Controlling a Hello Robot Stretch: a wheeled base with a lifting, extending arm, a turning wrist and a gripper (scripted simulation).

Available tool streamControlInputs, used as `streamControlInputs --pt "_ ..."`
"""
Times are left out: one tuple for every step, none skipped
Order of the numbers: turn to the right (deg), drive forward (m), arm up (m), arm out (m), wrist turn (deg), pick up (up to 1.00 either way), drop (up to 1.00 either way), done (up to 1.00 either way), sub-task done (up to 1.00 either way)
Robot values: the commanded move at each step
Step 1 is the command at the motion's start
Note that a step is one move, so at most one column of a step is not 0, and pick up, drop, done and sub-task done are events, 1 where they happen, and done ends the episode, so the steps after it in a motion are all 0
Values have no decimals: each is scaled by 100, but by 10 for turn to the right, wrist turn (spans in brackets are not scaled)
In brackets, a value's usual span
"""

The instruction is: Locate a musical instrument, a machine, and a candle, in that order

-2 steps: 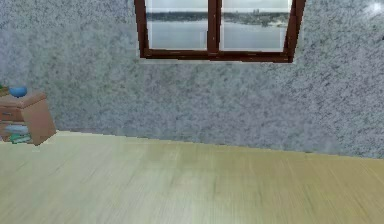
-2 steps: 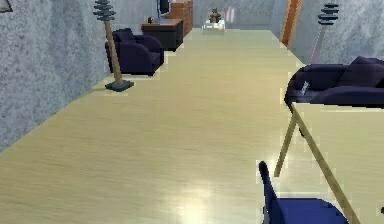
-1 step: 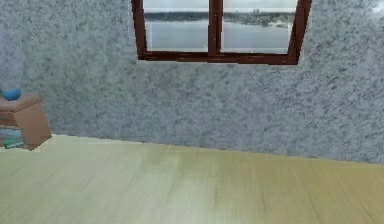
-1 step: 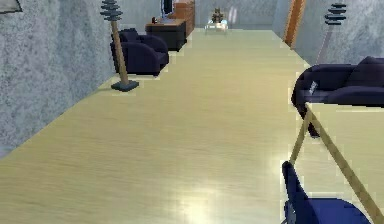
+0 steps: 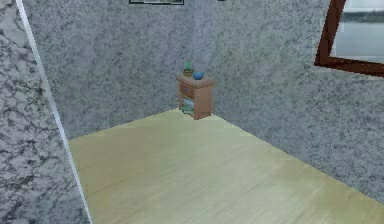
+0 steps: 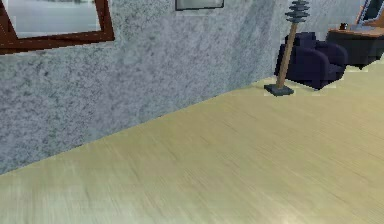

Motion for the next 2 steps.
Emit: streamControlInputs --pt "0 5 0 0 0 0 0 0 0" --pt "-450 0 0 0 0 0 0 0 0"
